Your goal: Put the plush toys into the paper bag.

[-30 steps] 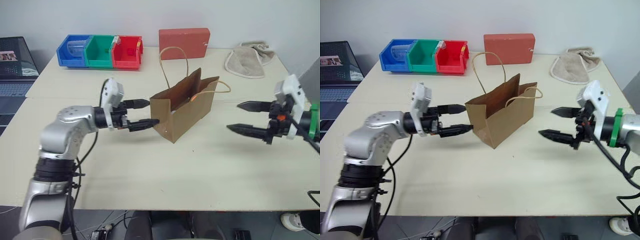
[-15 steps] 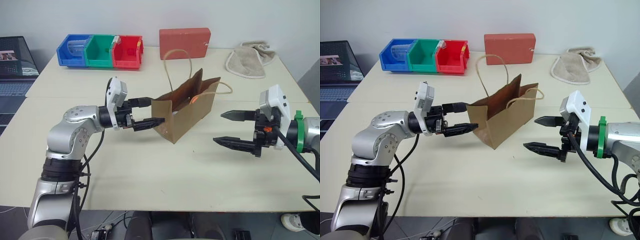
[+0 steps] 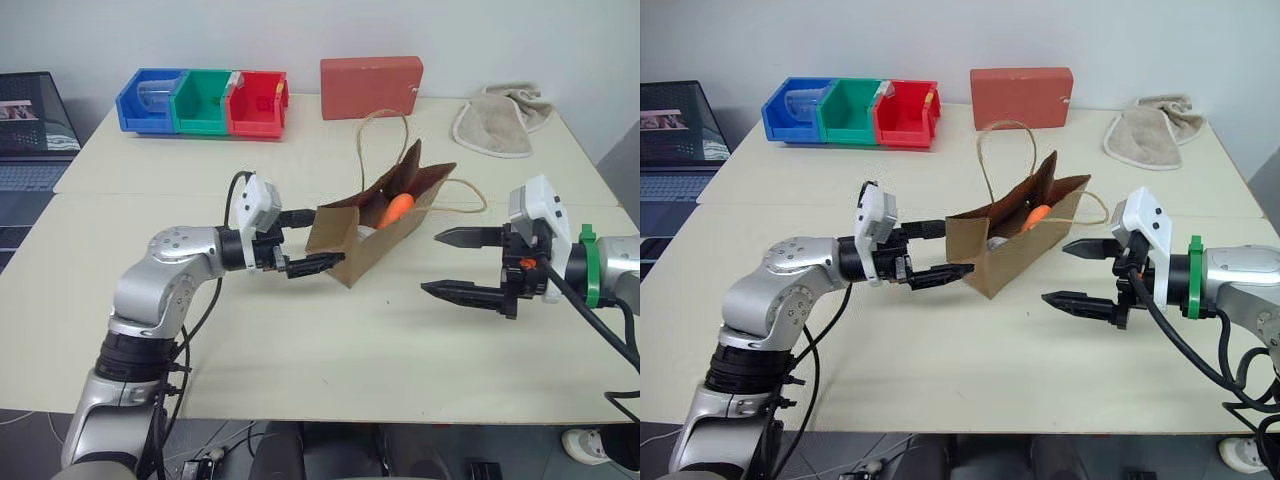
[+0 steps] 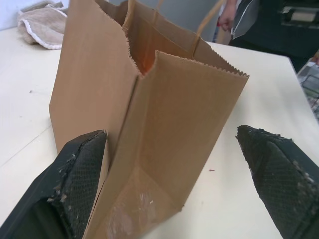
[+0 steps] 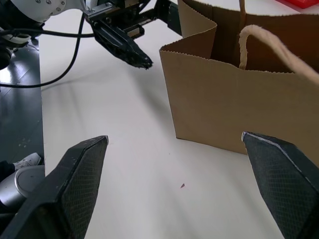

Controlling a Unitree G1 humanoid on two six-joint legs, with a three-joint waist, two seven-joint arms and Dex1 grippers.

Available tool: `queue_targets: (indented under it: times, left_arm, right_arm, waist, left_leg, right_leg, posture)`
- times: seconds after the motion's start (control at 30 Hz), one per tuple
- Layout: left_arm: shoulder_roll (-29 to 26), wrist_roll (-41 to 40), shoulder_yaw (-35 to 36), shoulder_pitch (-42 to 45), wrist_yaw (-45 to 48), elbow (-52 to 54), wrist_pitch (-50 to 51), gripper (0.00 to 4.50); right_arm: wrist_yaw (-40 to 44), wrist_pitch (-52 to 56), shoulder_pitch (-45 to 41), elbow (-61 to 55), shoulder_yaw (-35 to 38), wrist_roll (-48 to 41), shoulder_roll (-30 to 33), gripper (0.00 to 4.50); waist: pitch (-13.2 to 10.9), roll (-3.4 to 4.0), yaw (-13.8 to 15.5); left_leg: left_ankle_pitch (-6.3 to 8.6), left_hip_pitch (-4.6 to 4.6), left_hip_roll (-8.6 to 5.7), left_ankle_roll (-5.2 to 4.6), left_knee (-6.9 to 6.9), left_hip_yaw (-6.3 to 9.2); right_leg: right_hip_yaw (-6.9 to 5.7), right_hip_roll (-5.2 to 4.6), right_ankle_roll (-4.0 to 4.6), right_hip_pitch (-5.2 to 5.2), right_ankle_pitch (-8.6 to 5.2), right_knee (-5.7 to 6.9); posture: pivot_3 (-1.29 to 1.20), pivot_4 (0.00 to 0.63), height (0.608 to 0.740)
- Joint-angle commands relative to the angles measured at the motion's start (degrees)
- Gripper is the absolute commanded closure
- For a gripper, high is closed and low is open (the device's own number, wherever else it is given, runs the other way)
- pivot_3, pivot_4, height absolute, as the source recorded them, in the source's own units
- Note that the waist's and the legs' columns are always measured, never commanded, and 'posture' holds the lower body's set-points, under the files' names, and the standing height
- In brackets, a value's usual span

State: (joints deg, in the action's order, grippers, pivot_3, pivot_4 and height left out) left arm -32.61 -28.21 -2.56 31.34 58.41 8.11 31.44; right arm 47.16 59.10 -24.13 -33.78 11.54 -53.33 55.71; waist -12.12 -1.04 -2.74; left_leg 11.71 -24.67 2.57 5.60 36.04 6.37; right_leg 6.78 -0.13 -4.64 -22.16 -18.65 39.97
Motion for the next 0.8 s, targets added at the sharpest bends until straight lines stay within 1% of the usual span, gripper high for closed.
queue_targets:
  times: [0.03, 0.1, 0.33, 0.4, 0.53, 0.67, 0.8]
  left_arm:
    - [0.0, 1.2, -0.2, -0.2, -0.7, 2.2, -2.8, 0.02]
    - [0.4, 2.6, -0.5, -0.2, -1.5, 1.9, -4.8, 0.02]
    - [0.3, 3.1, -1.5, -0.4, -0.9, 2.6, -5.7, 0.02]
    - [-0.1, 2.3, -1.4, -0.5, -0.5, 2.9, -5.3, 0.02]
    - [-1.2, -1.7, 0.3, 0.2, 2.1, 2.9, -2.0, 0.02]
    - [-2.1, -1.4, 0.0, 0.7, 2.8, 2.2, -2.4, 0.02]
    - [-2.4, -0.7, -0.7, 1.1, 3.2, 1.3, -3.1, 0.02]
  right_arm:
    - [-0.3, -1.0, -0.8, -1.9, 0.3, -1.1, 0.1, 0.00]
    - [-0.3, -1.2, -0.9, -1.6, 0.3, -1.0, 0.1, 0.00]
    - [-0.3, -1.6, -1.2, -1.6, -0.6, -1.0, -0.2, 0.00]
    - [-0.4, -1.7, -1.3, -1.5, -0.8, -0.9, -0.4, 0.00]
    - [-0.4, -2.2, -1.5, -1.2, -1.2, -0.4, -0.6, 0.00]
    - [-0.8, -2.7, -1.9, -1.1, -2.3, 0.1, -1.4, 0.00]
    - [-3.1, -4.6, -3.5, -0.5, -5.9, 3.8, -3.8, 0.00]
  waist:
    - [0.0, 0.00, 0.0]
    - [0.0, 0.00, 0.0]
    - [0.0, 0.00, 0.0]
    - [0.0, 0.00, 0.0]
    - [0.0, 0.00, 0.0]
    - [0.0, 0.00, 0.0]
    - [0.0, 0.00, 0.0]
  left_leg:
    - [0.00, 0.00, 0.00, 0.00, 0.00, 0.00]
    - [0.00, 0.00, 0.00, 0.00, 0.01, 0.00]
    - [0.00, 0.00, 0.00, 0.00, 0.01, 0.00]
    - [0.00, 0.00, 0.00, 0.00, 0.01, 0.00]
    - [0.00, 0.00, 0.00, 0.00, 0.01, 0.00]
    - [0.00, 0.00, 0.00, 0.00, 0.01, 0.00]
    - [0.00, 0.01, 0.00, 0.00, 0.02, 0.01]
  right_leg:
    - [0.00, 0.00, 0.00, 0.00, 0.00, 0.00]
    - [0.00, 0.00, 0.00, 0.00, 0.00, 0.00]
    - [0.00, 0.00, 0.01, 0.01, 0.01, 0.00]
    - [0.00, 0.00, 0.01, 0.01, 0.01, 0.00]
    - [0.00, 0.00, 0.01, 0.01, 0.00, 0.01]
    - [-0.01, 0.00, 0.01, 0.01, 0.01, 0.01]
    - [-0.01, 0.00, 0.01, 0.01, 0.01, 0.01]
  posture:
    - [0.00, 0.150, 0.740]
    - [0.00, 0.150, 0.740]
    - [0.00, 0.150, 0.740]
    - [0.00, 0.150, 0.740]
    - [0.00, 0.150, 0.740]
    - [0.00, 0.150, 0.740]
    - [0.00, 0.150, 0.740]
